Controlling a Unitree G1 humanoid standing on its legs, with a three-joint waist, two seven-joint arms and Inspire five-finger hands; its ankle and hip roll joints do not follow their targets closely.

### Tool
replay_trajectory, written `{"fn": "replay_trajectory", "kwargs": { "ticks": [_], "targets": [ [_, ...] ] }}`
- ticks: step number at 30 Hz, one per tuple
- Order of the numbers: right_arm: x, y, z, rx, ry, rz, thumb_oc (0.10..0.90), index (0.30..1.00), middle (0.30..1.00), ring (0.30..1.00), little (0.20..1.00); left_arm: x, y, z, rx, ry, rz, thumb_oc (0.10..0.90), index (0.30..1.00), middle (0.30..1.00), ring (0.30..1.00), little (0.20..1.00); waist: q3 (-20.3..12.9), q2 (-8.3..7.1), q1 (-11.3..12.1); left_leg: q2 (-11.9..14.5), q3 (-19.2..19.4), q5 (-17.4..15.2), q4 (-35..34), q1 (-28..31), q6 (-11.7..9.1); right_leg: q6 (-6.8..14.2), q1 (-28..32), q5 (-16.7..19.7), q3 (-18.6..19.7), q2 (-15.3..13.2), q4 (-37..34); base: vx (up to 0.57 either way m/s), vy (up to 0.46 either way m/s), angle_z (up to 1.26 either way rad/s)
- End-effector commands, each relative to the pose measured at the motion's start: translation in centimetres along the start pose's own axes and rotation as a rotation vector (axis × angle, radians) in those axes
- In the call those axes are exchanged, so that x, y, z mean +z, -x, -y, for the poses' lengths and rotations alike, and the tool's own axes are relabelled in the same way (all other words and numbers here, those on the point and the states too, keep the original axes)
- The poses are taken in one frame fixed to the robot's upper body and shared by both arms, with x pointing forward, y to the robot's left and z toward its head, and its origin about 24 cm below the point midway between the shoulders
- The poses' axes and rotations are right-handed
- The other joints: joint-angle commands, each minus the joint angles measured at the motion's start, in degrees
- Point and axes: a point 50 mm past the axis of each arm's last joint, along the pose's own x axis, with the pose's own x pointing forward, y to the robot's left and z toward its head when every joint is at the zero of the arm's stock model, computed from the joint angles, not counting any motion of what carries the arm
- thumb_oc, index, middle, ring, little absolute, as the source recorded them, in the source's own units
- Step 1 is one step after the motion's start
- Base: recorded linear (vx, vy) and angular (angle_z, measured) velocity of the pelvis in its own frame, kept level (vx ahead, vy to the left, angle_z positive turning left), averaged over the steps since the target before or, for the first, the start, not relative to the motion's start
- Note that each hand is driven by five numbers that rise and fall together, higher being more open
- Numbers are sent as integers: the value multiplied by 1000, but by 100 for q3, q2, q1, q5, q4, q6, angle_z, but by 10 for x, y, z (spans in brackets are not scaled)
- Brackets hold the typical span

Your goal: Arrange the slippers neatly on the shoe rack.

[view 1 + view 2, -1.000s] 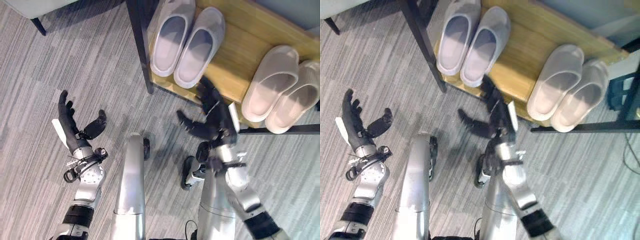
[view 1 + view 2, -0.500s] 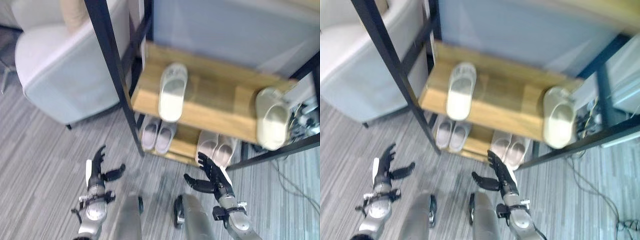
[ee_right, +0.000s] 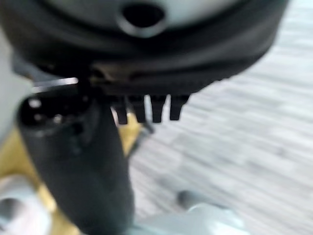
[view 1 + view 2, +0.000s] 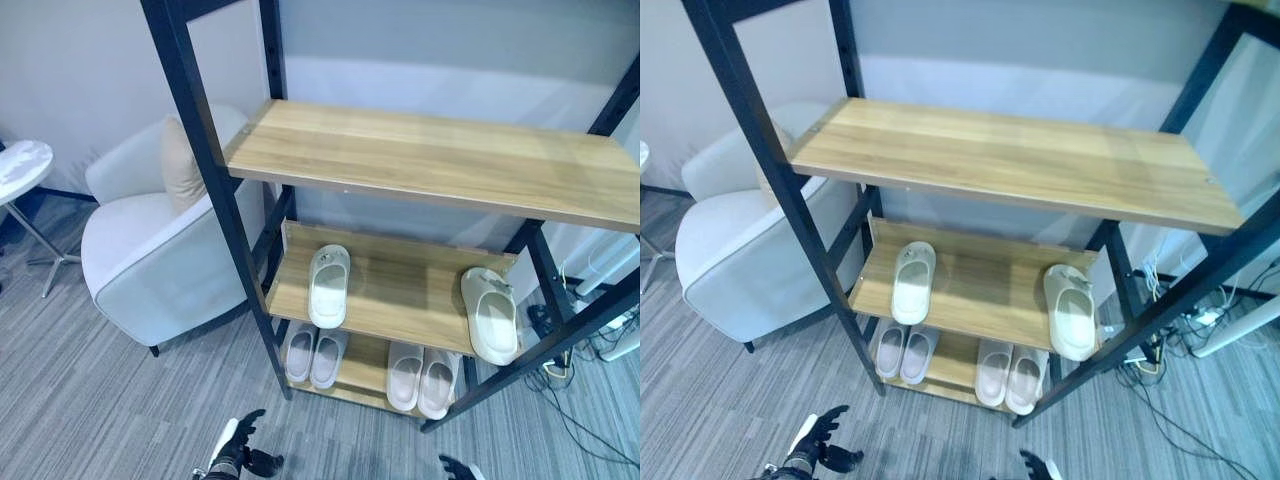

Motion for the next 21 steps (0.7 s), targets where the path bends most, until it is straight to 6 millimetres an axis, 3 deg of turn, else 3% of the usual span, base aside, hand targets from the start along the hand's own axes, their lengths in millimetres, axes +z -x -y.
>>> {"fn": "replay_trajectory", "kwargs": {
  "ticks": [1,6,9,11,16,18,21],
  "targets": [
    [17,-5,8,-24,-55,58,800,900,900,900,900,25,-10,-10,-12,-60,114,800,900,900,900,900,74,-48,-6,-159,-24,-186,-84,-77,-33,399,-18,72,-71,-94,-295,-59,-14,-4],
    [5,-5,17,-50,-35,1,800,900,900,900,900,45,-5,-16,-48,-63,235,800,900,900,900,900,90,58,-40,-155,-44,-170,-84,-119,-75,415,49,30,-153,-73,-345,-57,-11,-2],
    [10,-8,29,-68,12,-2,800,900,900,900,900,51,15,-21,-107,5,326,800,900,900,900,900,218,149,-37,-152,-21,-90,-84,-197,-101,421,37,20,-168,-72,-345,-96,-10,8],
    [18,-10,34,-87,7,25,800,900,900,900,900,65,28,-36,-92,8,423,800,900,900,900,900,265,188,-21,-170,-25,-73,-84,-278,-135,414,23,-4,-219,-100,-345,-90,-10,4],
    [21,-11,38,-107,-12,34,800,900,900,900,900,81,48,-51,-117,19,533,800,900,900,900,900,306,244,-20,-131,-50,-35,-84,-249,-167,376,87,-42,-208,-48,-345,-22,-54,5],
    [23,-11,34,-78,53,46,800,900,900,900,900,101,64,-69,-137,-30,644,800,900,900,900,900,361,265,7,-83,-76,10,-84,-234,-189,346,111,-68,-196,5,-345,-35,-87,3],
    [20,-10,32,-46,123,37,800,900,900,900,900,107,82,-86,-205,34,679,800,900,900,900,900,386,296,19,-27,-63,49,-84,-224,-218,313,123,-95,-184,70,-345,-50,-79,-2]
  ]
}}
